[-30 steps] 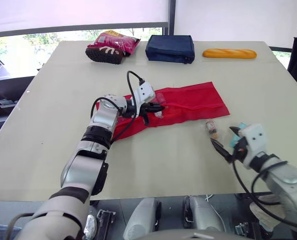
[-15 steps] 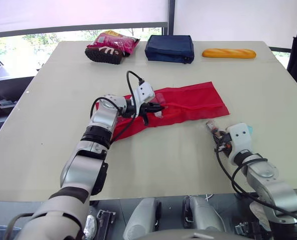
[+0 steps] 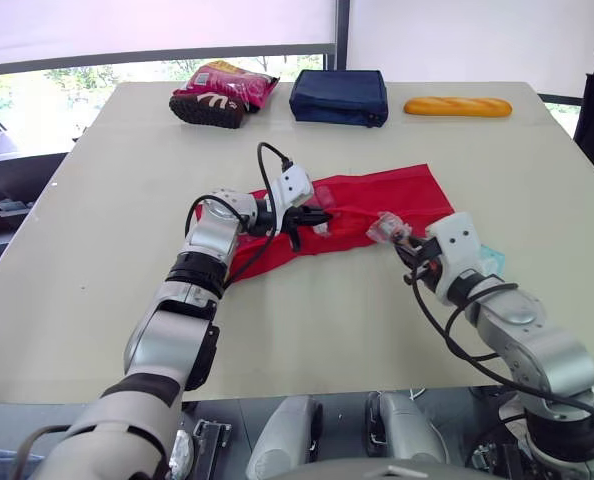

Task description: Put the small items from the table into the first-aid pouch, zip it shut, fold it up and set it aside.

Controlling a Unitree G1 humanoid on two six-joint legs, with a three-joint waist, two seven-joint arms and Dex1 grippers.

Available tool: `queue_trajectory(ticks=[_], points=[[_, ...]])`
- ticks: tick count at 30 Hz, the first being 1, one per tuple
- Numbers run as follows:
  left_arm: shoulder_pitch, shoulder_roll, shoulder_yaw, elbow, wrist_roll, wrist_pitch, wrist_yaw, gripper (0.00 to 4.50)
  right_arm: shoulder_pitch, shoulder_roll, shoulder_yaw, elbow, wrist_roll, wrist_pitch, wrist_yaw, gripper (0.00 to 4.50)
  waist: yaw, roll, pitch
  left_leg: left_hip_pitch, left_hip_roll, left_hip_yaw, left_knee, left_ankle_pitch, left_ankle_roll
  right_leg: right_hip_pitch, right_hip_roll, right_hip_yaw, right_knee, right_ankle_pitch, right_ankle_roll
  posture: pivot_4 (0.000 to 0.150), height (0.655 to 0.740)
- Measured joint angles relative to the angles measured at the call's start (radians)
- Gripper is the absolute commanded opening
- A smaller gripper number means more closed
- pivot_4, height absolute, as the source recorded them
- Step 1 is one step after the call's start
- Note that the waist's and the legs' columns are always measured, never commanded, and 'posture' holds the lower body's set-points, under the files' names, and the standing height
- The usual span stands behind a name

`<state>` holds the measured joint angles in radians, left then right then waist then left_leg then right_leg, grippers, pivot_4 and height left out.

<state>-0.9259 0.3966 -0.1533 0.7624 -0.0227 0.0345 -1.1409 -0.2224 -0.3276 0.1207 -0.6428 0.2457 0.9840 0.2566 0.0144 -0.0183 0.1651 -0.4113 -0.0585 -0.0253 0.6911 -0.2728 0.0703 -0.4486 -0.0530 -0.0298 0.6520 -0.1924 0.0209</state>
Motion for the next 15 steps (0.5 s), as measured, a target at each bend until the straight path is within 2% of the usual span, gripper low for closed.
queue_trajectory(ticks=[8,15], points=[[0.0,-0.024,-0.003,-0.006,-0.002,0.006,-0.008,0.0,-0.088,0.023,0.104,0.139,-0.011,0.007,0.012,0.41,-0.003,0.0,0.0,0.0,0.0,0.0,0.0,0.0,0.0,0.0,0.0,0.0,0.0,0.0,0.0,0.15,0.7395],[0.018,-0.034,-0.005,-0.048,-0.008,0.016,-0.025,0.0,-0.185,0.137,0.099,0.299,-0.063,-0.022,-0.06,0.41,-0.002,0.0,0.0,0.0,0.0,0.0,0.0,0.0,0.0,-0.001,0.0,0.0,0.001,0.0,0.0,0.15,0.7395]])
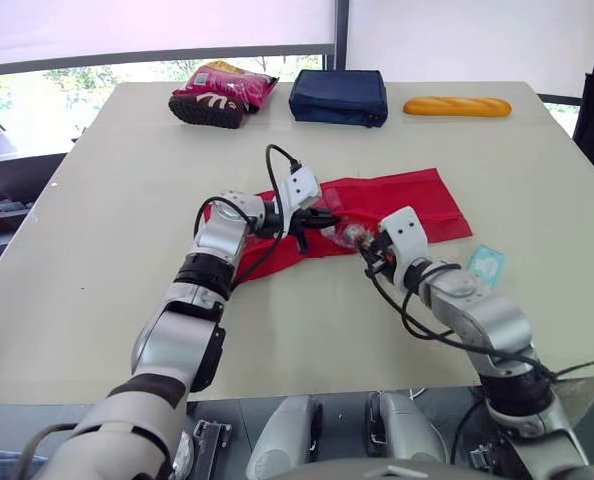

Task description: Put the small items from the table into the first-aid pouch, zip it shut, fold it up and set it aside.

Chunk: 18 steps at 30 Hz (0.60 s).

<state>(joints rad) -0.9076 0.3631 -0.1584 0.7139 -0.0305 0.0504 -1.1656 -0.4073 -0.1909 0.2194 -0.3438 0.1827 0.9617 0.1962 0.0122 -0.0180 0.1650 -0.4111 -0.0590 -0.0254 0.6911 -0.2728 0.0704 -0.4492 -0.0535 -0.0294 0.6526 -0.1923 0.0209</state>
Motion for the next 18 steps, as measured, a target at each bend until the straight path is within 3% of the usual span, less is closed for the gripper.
queue_trajectory(ticks=[18], points=[[0.089,-0.023,-0.034,-0.186,-0.012,0.062,-0.018,0.0,-0.131,0.216,-0.046,0.367,-0.116,-0.29,-0.165,0.41,-0.027,0.001,0.0,0.0,0.0,0.0,-0.003,0.001,-0.001,-0.003,-0.001,0.002,0.0,0.0,0.0,0.15,0.7395]])
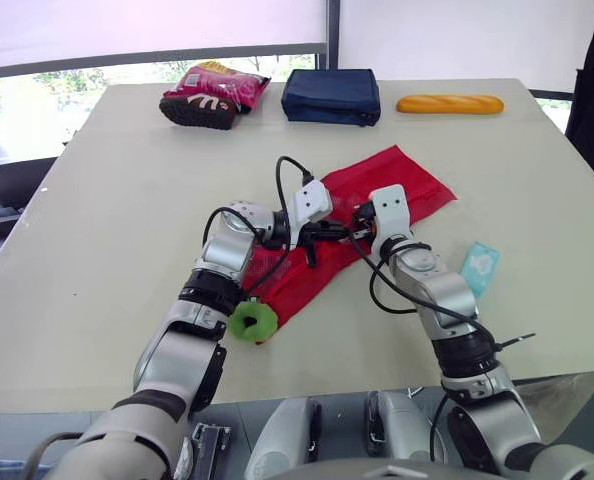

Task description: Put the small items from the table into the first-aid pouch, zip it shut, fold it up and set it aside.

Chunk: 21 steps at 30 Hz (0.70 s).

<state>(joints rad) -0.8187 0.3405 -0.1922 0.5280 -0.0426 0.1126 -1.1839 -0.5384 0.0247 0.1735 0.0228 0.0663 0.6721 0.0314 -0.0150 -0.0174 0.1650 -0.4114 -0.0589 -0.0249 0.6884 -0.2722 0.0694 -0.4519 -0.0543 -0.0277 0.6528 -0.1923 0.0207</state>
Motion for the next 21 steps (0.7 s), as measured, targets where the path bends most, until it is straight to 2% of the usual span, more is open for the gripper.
queue_trajectory(ticks=[5,10,14,18,21], points=[[0.004,-0.002,-0.005,-0.009,0.0,0.009,0.0,0.0,0.0,-0.004,0.008,0.025,-0.019,-0.049,0.031,0.41,-0.001,0.0,0.0,0.0,0.0,0.0,0.0,0.0,0.0,0.0,0.0,0.0,0.0,0.0,0.0,0.15,0.7395],[0.006,0.002,-0.01,-0.018,0.0,0.009,-0.014,0.0,0.004,-0.023,-0.001,0.023,-0.03,-0.055,0.05,2.93,0.0,0.0,0.0,0.0,0.0,0.0,0.0,0.0,0.0,0.0,0.0,0.0,0.0,0.0,0.0,0.15,0.7395],[0.005,0.019,-0.015,-0.003,0.002,-0.01,-0.02,0.0,0.041,-0.049,-0.009,-0.034,-0.032,-0.042,0.067,4.42,0.0,0.0,0.0,0.0,0.0,0.0,0.0,0.0,0.0,-0.001,0.0,0.0,0.0,0.0,0.0,0.15,0.7395],[-0.008,0.016,-0.027,0.031,0.001,-0.061,-0.042,0.0,0.074,-0.083,-0.013,-0.12,-0.027,0.02,0.097,4.42,0.002,0.0,0.0,0.0,0.0,0.0,0.0,0.0,0.0,-0.001,0.0,0.0,0.0,0.0,0.0,0.15,0.7395],[-0.047,0.028,-0.02,0.125,0.016,-0.099,-0.019,0.0,0.115,-0.12,0.006,-0.237,0.002,0.091,0.158,4.42,-0.001,0.0,0.0,0.0,0.0,0.0,0.0,0.0,0.0,-0.001,0.0,0.0,0.0,0.0,0.0,0.15,0.7395]])
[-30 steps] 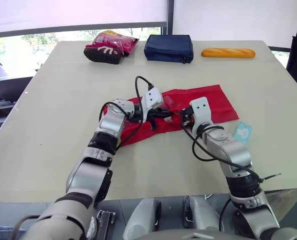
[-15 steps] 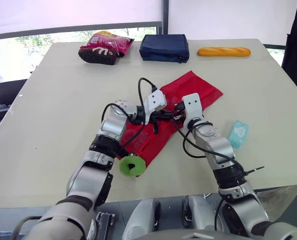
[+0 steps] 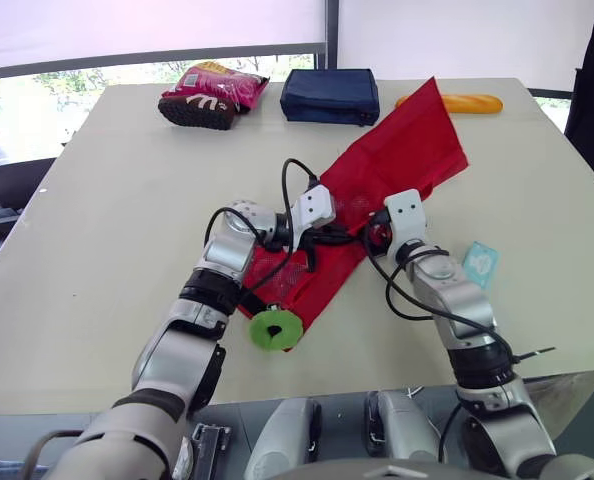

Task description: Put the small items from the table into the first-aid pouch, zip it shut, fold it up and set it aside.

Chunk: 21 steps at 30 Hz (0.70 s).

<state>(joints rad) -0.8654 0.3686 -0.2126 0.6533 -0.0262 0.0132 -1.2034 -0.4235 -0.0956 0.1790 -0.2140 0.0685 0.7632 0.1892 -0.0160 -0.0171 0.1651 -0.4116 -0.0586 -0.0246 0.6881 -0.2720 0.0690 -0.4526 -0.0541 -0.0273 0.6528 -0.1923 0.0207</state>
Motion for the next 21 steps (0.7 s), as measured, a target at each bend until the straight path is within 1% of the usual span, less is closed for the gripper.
queue_trajectory(ticks=[6,10,11,12,14,15,16,17,18,19,20,21], points=[[-0.062,-0.008,0.003,0.115,0.006,-0.064,0.009,0.0,0.016,-0.041,0.006,-0.118,0.035,0.108,0.049,4.42,0.002,0.0,0.0,0.0,0.0,0.0,0.0,0.0,0.0,0.0,0.0,0.0,0.0,0.0,0.0,0.15,0.7395],[-0.074,-0.012,0.003,0.159,0.006,-0.097,0.002,0.0,0.032,-0.066,0.008,-0.178,0.058,0.155,0.07,4.42,0.003,0.0,0.0,0.0,0.0,0.0,0.0,0.0,0.0,0.0,0.0,0.0,0.0,0.0,0.0,0.15,0.7395],[-0.076,-0.015,0.004,0.168,0.004,-0.105,-0.01,0.0,0.037,-0.074,0.006,-0.189,0.064,0.161,0.077,3.92,0.004,0.0,0.0,0.0,0.0,0.0,0.0,0.0,0.0,0.0,0.0,0.0,0.0,0.0,0.0,0.15,0.7395],[-0.076,-0.017,0.006,0.171,0.003,-0.11,-0.02,0.0,0.043,-0.083,0.005,-0.2,0.069,0.165,0.085,3.69,0.005,0.0,0.0,-0.001,0.0,0.0,0.0,0.0,0.0,0.0,0.0,-0.001,0.0,0.0,0.0,0.15,0.7395],[-0.083,-0.016,0.008,0.193,-0.016,-0.12,-0.085,0.0,0.085,-0.139,-0.003,-0.261,0.107,0.167,0.139,2.73,0.006,0.0,0.0,-0.001,-0.001,0.0,0.0,0.0,0.0,0.0,0.0,-0.001,-0.001,0.0,0.0,0.15,0.7395],[-0.083,-0.015,0.009,0.194,-0.018,-0.122,-0.098,0.0,0.093,-0.152,-0.006,-0.272,0.113,0.166,0.151,2.4,0.005,0.0,0.0,-0.001,-0.001,0.0,0.0,0.0,0.0,0.0,0.001,-0.002,-0.001,0.0,0.0,0.15,0.7395],[-0.087,-0.015,0.01,0.202,-0.027,-0.129,-0.141,0.0,0.115,-0.184,-0.019,-0.297,0.135,0.157,0.183,1.69,0.005,0.0,0.0,-0.001,-0.001,0.0,0.0,0.0,0.0,0.0,0.001,-0.002,-0.001,0.0,0.0,0.15,0.7395],[-0.088,-0.014,0.01,0.202,-0.033,-0.13,-0.156,0.0,0.12,-0.194,-0.023,-0.303,0.141,0.152,0.194,1.55,0.005,0.0,0.0,-0.001,-0.001,0.0,0.0,0.0,0.0,0.0,0.001,-0.002,-0.001,0.0,0.0,0.15,0.7395],[-0.089,-0.015,0.01,0.204,-0.041,-0.13,-0.185,0.0,0.126,-0.206,-0.033,-0.311,0.147,0.145,0.208,1.21,0.005,0.0,0.0,-0.001,-0.001,0.0,0.0,0.0,0.0,0.0,0.001,-0.002,0.0,0.0,0.0,0.15,0.7395],[-0.089,-0.016,0.01,0.204,-0.048,-0.13,-0.21,0.0,0.134,-0.224,-0.036,-0.32,0.155,0.139,0.222,0.96,0.005,0.0,0.0,-0.001,0.0,0.0,0.001,0.0,0.001,0.0,0.001,-0.002,0.0,0.0,0.0,0.15,0.7395],[-0.089,-0.013,0.01,0.204,-0.057,-0.132,-0.248,0.0,0.146,-0.254,-0.04,-0.329,0.166,0.129,0.243,0.59,0.005,0.0,0.0,-0.001,0.0,-0.001,0.001,0.0,0.001,0.0,0.001,-0.002,0.0,0.0,0.0,0.15,0.7395],[-0.089,-0.01,0.01,0.204,-0.058,-0.133,-0.267,0.0,0.152,-0.267,-0.041,-0.331,0.171,0.125,0.253,0.06,0.004,0.0,0.0,-0.001,0.0,0.0,0.001,0.0,0.001,0.0,0.002,-0.002,-0.001,0.0,0.0,0.15,0.7395]])
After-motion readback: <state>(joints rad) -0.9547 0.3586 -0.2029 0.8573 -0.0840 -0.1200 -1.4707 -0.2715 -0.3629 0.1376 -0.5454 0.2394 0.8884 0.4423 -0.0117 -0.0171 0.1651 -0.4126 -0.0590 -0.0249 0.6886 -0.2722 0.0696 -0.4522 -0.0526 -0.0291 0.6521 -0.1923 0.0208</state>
